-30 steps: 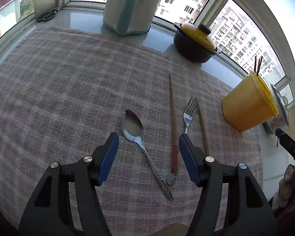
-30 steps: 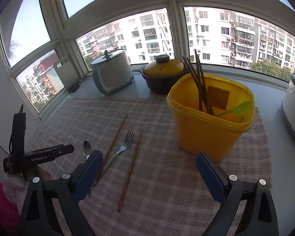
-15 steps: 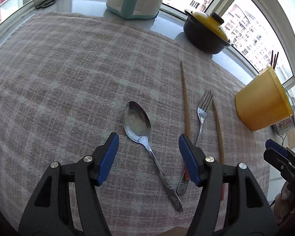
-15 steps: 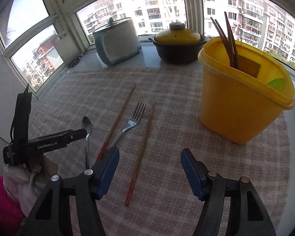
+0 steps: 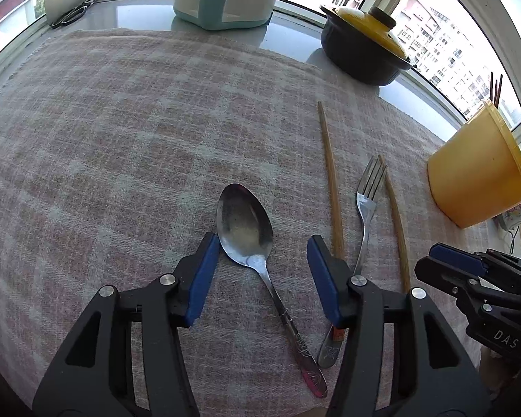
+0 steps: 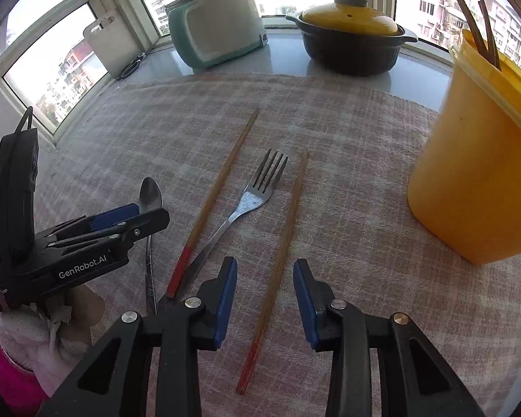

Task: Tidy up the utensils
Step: 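Close the left gripper on the metal spoon while the right gripper grasps a chopstick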

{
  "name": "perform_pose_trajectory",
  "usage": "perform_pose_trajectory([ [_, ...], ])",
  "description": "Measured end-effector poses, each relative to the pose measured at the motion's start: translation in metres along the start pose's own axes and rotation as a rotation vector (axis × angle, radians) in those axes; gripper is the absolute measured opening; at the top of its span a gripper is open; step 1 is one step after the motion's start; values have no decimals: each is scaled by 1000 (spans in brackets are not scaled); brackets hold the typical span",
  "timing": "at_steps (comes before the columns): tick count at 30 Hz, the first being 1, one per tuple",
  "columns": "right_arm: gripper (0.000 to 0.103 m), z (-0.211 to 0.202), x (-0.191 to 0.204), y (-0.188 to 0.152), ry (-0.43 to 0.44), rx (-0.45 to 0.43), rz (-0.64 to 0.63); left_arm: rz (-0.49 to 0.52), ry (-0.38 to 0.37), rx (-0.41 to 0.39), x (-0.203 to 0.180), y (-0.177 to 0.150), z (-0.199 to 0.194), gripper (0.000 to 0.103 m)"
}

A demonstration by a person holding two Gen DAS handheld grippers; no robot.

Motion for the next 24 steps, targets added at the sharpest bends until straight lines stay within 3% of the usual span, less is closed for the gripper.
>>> perform_pose_trajectory([
  [8,30,22,1,12,-43,63,-12,42,54,-18,-2,6,5,40],
  [12,28,29,1,14,-57,90,-12,66,83,-26,-5,7,8,27],
  [18,23,40,0,12,-86,125,-20,31,35,-24,-5,9,9,26],
  [24,19,40,-2,12,-87,127,-22,38,10,-20,-12,11,10,34],
])
Point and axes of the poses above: each gripper's, at about its wrist camera, not at the fingertips, and z roughly the way its jaws point, x to its left, y to its top, the point moved 4 cm from there along z, roughly the way its jaws point, and after that the axes turned 2 degrees about x, right-handed, at the moved point
